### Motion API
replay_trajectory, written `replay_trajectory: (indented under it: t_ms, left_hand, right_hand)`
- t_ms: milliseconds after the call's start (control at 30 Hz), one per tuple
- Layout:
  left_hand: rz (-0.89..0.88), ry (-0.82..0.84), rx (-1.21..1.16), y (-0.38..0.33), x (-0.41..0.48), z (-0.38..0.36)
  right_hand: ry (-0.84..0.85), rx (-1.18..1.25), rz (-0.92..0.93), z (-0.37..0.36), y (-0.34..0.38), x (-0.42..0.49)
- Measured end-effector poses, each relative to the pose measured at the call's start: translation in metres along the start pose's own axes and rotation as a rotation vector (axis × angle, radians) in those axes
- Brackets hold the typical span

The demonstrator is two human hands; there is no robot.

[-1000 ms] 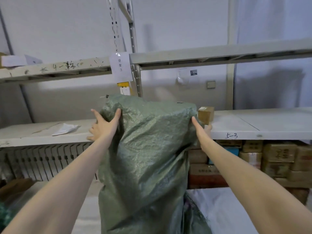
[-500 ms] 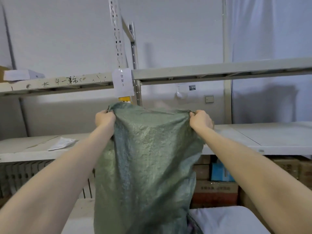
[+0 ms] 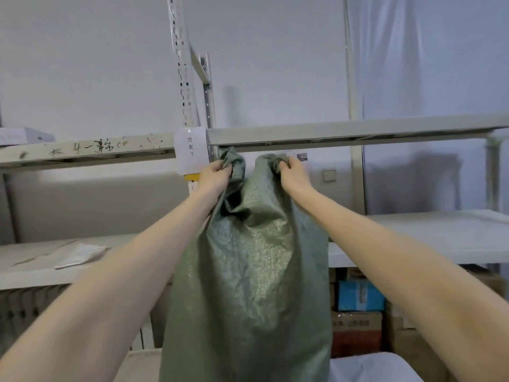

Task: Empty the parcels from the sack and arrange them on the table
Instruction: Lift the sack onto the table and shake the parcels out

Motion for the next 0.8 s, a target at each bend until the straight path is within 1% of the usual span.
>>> replay_trajectory:
  t_ms: [33,133,200,267,333,400,433,500,533,567,633,667,700,733,800]
  left_hand:
    - [-0.044,-0.041,-0.005,-0.007,0.002,0.004]
    - [-0.144,-0.173,-0.195,-0.042,0.020,0.030]
    - [-0.202,-0.194,-0.304,-0.058,0.027,0.038]
    - [-0.232,-0.177,-0.261,-0.060,0.025,0.032]
    - [-0.212,-0.115,-0.142,-0.049,0.022,0.020]
    - [-0.142,0.006,0.025,-0.031,0.013,0.002]
    - [-0.121,0.086,0.156,-0.020,0.006,-0.008]
    - [-0.137,0.248,0.434,-0.006,-0.010,-0.021]
    - [-0.141,0.298,0.530,-0.004,-0.017,-0.022]
    - [-0.116,0.329,0.573,-0.004,-0.021,-0.020]
    - [-0.033,0.372,0.526,-0.010,-0.025,-0.013]
    - [-0.037,0.382,0.489,-0.016,-0.029,-0.010]
    - [-0.080,0.381,0.499,-0.021,-0.032,-0.006]
    - [-0.149,0.375,0.594,-0.025,-0.035,-0.003]
    - [-0.265,0.390,0.903,-0.028,-0.041,0.001]
  right_hand:
    - [-0.005,0.028,0.016,0.003,0.010,0.003]
    - [-0.073,0.121,0.081,0.025,0.043,0.019]
    - [-0.099,0.148,0.131,0.030,0.048,0.019]
    - [-0.051,0.131,0.154,0.020,0.042,0.011]
    - [0.070,-0.011,0.154,0.001,0.033,0.008]
    - [0.169,-0.165,0.101,-0.011,0.022,0.006]
    - [0.179,-0.211,0.069,-0.013,0.016,0.004]
    - [0.155,-0.268,0.034,-0.013,0.006,-0.004]
    - [0.147,-0.299,0.031,-0.012,0.004,-0.008]
    - [0.139,-0.329,0.031,-0.011,0.004,-0.012]
    - [0.095,-0.357,0.017,-0.006,0.004,-0.018]
    - [0.066,-0.346,-0.008,-0.003,0.003,-0.020]
    - [0.040,-0.330,-0.030,0.001,0.001,-0.022]
    - [0.024,-0.322,-0.037,0.004,0.000,-0.025]
    - [0.036,-0.337,-0.025,0.008,0.000,-0.027]
Point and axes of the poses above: each hand's wrist, its own x-axis towards the middle knuckle, its own z-axis out of the back of the hand, y = z × x, the point moved 4 cm from there along x, towards the middle knuckle, and after that the axes turned 5 degrees about -x, right-handed, at the moved point
